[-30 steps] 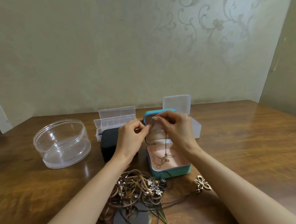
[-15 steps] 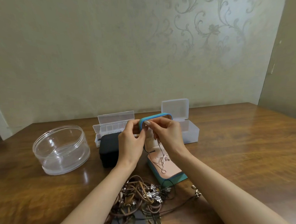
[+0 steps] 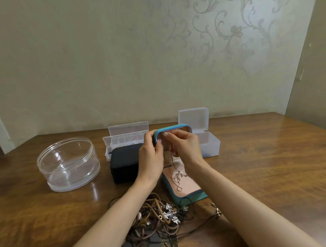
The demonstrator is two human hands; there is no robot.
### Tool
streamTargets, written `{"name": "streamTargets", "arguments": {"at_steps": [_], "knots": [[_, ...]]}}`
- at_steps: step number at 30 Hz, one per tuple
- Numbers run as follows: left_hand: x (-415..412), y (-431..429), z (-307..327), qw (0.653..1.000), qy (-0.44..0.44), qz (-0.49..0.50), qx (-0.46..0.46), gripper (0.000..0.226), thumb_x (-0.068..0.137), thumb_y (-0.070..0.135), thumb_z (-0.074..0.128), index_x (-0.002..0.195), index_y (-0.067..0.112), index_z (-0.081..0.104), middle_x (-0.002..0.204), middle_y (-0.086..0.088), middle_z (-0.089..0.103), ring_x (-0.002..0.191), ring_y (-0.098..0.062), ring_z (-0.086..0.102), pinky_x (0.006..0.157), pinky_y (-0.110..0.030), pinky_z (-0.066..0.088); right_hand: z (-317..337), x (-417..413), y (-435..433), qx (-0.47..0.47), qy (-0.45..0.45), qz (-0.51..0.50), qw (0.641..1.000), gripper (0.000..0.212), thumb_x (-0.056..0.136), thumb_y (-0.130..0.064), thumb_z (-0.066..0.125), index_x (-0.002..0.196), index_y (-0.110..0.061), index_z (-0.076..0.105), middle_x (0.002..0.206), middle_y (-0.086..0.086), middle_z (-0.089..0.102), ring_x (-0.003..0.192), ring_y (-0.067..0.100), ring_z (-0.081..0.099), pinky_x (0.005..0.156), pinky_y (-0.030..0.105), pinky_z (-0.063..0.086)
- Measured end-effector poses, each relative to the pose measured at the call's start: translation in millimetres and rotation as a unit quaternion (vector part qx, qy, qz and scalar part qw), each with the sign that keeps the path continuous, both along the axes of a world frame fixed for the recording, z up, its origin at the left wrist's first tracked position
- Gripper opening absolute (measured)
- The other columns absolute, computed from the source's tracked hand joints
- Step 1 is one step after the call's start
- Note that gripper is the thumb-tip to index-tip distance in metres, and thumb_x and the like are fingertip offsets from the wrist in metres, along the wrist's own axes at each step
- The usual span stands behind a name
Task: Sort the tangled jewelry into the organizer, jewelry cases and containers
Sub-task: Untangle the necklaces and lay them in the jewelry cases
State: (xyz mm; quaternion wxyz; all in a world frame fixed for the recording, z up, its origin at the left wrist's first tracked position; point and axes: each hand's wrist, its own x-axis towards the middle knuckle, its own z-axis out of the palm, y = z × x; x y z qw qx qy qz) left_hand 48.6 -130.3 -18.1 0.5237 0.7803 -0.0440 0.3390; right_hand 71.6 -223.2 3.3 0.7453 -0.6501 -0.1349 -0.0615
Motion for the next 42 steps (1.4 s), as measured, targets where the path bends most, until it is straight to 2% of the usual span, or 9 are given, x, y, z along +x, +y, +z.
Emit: {"name": "streamTargets", "arguments": {"at_steps": [6,10,13,19,24,28,33,39,42], "knots": [[-1,-1,3,1.000,0.010,0.015,-0.017,0.021,0.094,0.014,0.052,0.114,0.020,0.049,0.101,0.008,0.055,0.085,0.003,0.055,0.070,-0.005,0.048,2,-2,1,0.006,0.011,0.018,1.000,0.010,0.088,-0.009,0.064,0.083,-0.005,0.071,0.053,-0.008,0.059,0.041,-0.005,0.050,0.043,0.008,0.037],[-2,-1,9,0.992,0.002,0.113,0.059,0.023,0.090,0.016,0.059,0.113,0.012,0.059,0.098,0.005,0.059,0.086,-0.006,0.056,0.072,-0.013,0.047,1,-1,2,-0.005,0.008,0.018,1.000,0.009,0.088,-0.010,0.064,0.086,-0.004,0.071,0.048,-0.013,0.057,0.040,-0.005,0.049,0.042,0.008,0.036],[-1,-3,17,0.977,0.053,0.170,0.117,0.022,0.091,0.018,0.059,0.112,0.012,0.056,0.101,-0.002,0.063,0.085,-0.011,0.056,0.070,-0.021,0.046,1,-2,2,-0.005,0.013,0.017,1.000,0.009,0.088,-0.010,0.064,0.086,-0.005,0.071,0.054,-0.010,0.059,0.041,-0.005,0.050,0.043,0.008,0.037],[3,-6,36,0.920,0.165,0.205,0.290,0.029,0.092,0.010,0.053,0.120,0.011,0.043,0.115,-0.011,0.059,0.104,-0.027,0.058,0.076,-0.034,0.048,2,1,0,0.008,0.019,0.023,1.000,0.016,0.089,-0.009,0.063,0.073,-0.010,0.067,0.042,-0.010,0.051,0.037,0.000,0.041,0.039,0.013,0.033],[1,-4,33,0.900,0.179,0.196,0.345,0.043,0.091,0.003,0.049,0.130,0.008,0.032,0.116,-0.015,0.057,0.103,-0.029,0.058,0.078,-0.034,0.049,2,3,-3,0.018,0.018,0.021,0.999,0.014,0.088,-0.010,0.064,0.075,-0.009,0.067,0.058,0.002,0.055,0.037,-0.001,0.042,0.040,0.012,0.034],[-1,-1,34,0.899,0.166,0.197,0.355,0.037,0.091,0.006,0.049,0.126,0.009,0.037,0.112,-0.014,0.058,0.100,-0.028,0.058,0.070,-0.029,0.043,0,3,-2,0.000,0.004,0.015,1.000,0.009,0.089,-0.010,0.063,0.086,-0.005,0.070,0.065,0.002,0.060,0.040,-0.003,0.047,0.042,0.011,0.036],[1,1,31,0.925,0.140,0.198,0.294,0.028,0.090,0.010,0.052,0.118,0.009,0.047,0.107,-0.012,0.062,0.097,-0.029,0.059,0.069,-0.032,0.044,-1,4,-2,-0.006,0.005,0.011,1.000,0.010,0.089,-0.011,0.063,0.082,-0.006,0.069,0.061,0.004,0.057,0.039,-0.002,0.044,0.042,0.012,0.036],[-3,-12,10,0.978,0.100,0.164,0.086,0.021,0.097,0.015,0.046,0.117,0.008,0.049,0.107,-0.007,0.061,0.096,-0.024,0.059,0.073,-0.030,0.044,0,4,-4,0.018,0.024,0.015,0.999,0.011,0.089,-0.009,0.062,0.086,0.000,0.068,0.054,0.002,0.051,0.037,-0.002,0.042,0.040,0.012,0.035],[-2,-21,5,0.984,0.124,0.114,-0.051,0.020,0.099,0.012,0.038,0.117,0.008,0.047,0.106,-0.005,0.055,0.091,-0.016,0.052,0.074,-0.026,0.040,-1,4,-4,0.023,0.029,0.019,0.999,0.011,0.089,-0.008,0.061,0.085,-0.001,0.068,0.054,0.002,0.051,0.037,-0.001,0.042,0.041,0.012,0.036]]}}
